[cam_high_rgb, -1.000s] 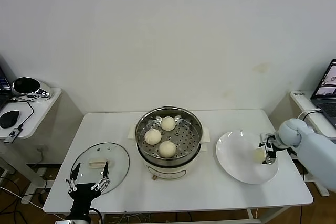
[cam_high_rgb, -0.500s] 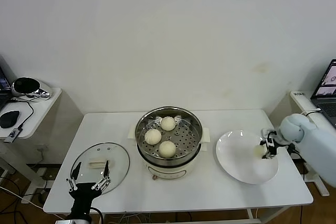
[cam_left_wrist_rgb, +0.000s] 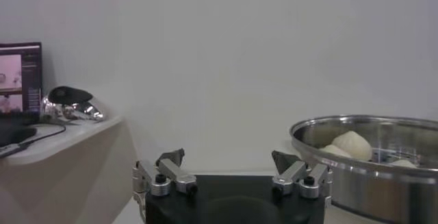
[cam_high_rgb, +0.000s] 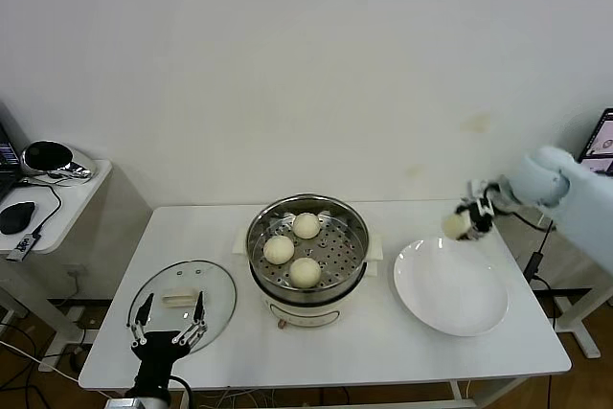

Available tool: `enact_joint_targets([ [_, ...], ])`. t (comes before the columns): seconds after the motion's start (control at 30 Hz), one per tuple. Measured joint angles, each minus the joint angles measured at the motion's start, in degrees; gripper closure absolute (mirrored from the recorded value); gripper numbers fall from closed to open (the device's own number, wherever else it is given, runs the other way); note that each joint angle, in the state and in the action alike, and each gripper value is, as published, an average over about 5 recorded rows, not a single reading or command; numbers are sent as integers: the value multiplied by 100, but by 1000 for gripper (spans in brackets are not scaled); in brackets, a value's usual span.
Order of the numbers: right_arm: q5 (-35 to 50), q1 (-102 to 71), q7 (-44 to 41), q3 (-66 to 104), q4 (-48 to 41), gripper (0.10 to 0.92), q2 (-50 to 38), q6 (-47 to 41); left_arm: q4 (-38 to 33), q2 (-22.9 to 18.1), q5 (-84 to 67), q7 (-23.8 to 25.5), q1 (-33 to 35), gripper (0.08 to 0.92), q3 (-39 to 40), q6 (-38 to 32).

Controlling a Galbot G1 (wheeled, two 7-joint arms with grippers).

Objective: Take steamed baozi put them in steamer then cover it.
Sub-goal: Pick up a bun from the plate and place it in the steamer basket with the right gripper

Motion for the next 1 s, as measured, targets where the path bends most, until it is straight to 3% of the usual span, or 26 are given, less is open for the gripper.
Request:
enact_joint_targets([
  [0.43, 2252, 1599, 975, -1455, 843, 407, 1093, -1180, 88, -12, -40, -6, -105, 177, 33, -23],
  [1.0, 2574, 1022, 1463, -1754, 373, 406, 2181, -1654, 9, -32, -94, -21, -113, 177, -69, -23],
])
